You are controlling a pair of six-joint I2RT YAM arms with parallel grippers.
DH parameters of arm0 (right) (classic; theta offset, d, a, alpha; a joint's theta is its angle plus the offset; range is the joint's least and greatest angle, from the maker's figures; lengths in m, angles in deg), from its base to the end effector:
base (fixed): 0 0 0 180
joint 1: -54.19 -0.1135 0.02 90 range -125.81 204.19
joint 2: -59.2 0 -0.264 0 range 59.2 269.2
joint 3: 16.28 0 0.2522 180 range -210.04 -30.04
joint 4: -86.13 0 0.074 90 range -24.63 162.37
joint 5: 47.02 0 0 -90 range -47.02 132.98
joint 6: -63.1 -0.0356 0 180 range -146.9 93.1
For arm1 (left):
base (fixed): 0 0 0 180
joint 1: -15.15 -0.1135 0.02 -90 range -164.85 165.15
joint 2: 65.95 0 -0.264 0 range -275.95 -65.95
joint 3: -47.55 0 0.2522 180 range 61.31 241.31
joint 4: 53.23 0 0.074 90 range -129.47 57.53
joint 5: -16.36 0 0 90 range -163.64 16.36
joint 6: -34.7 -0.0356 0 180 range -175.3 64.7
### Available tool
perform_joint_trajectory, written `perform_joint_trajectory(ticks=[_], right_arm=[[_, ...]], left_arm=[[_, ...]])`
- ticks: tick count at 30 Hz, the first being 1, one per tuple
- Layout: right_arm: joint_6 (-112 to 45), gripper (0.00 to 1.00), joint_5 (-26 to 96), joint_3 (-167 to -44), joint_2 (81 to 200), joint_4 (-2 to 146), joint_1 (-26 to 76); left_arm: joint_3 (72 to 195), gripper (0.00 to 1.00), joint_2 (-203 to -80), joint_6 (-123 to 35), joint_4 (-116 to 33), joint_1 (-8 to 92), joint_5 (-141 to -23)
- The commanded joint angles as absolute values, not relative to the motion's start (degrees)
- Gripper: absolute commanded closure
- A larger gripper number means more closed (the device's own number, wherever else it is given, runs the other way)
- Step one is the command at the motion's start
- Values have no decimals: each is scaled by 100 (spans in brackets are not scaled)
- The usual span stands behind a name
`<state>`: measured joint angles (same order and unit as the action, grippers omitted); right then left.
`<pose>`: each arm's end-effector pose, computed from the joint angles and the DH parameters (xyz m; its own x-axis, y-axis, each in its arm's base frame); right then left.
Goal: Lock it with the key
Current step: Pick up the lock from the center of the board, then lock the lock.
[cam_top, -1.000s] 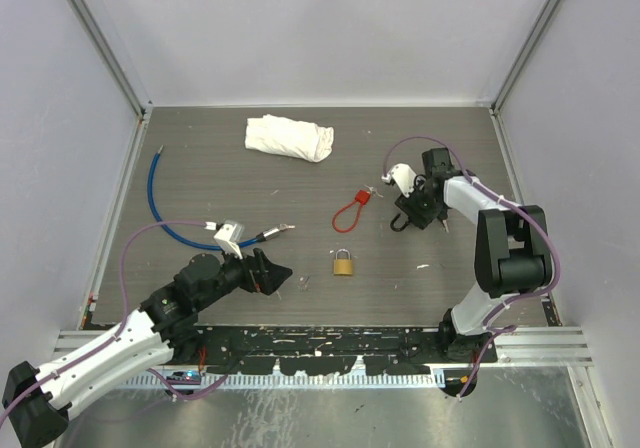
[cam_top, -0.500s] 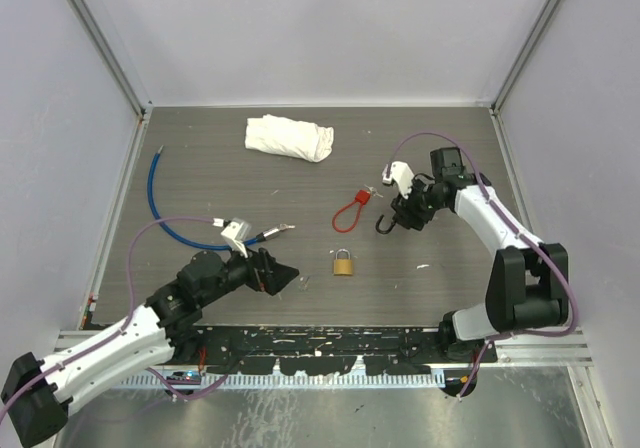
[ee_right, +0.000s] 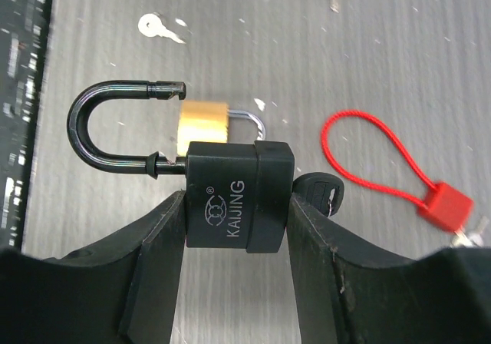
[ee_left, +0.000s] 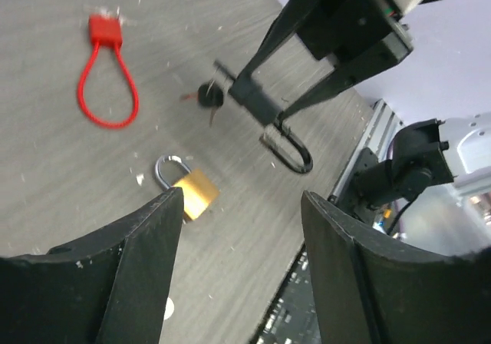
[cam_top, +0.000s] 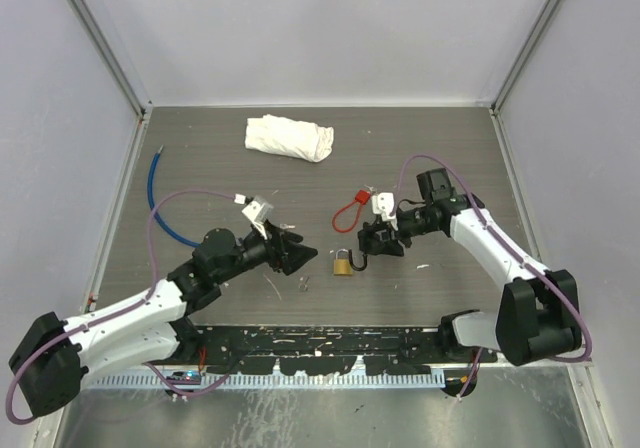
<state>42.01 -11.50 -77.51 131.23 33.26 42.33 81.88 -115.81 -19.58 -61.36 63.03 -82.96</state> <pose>0.2175 0.0753 0.2325 0.1254 -0.5276 -0.8402 -0.9885 0.0060 -0.1513 0.1305 -0.1530 0.2337 -0.5603 -0.2393 -0.7929 0.6313 0.4964 -0.5959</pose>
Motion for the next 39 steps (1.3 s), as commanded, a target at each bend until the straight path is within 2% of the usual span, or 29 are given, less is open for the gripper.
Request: perform_joint_trajectory(ticks=[1, 8, 13, 25, 32, 36, 39], right_arm=[[4375, 99, -2301, -8208, 13300, 3085, 3951], [5278, 99, -3079, -8938, 13981, 1454, 3806], [7559, 99, -3475, -9648, 14919, -1082, 3723], [7163, 99, -3594, -9985, 15351, -1144, 3237], [7036, 99, -3681, -10005, 15377, -1139, 3071], [6982, 99, -3723, -10009, 15395, -1139, 3037], [6939, 99, -3741, -10008, 15412, -1130, 2982]], left_arm=[[8630, 36, -11803, -4369, -7043, 6292, -9064], [8481, 26, -12383, -8030, -7718, 6468, -9928], [8869, 23, -12715, -8676, -7510, 6528, -10435], [9308, 22, -13545, -9284, -7503, 7200, -10503], [9422, 28, -13787, -9365, -7490, 7261, -10606], [9506, 36, -13920, -9389, -7470, 7268, -10647], [9602, 47, -14141, -9472, -7344, 7266, -10712]])
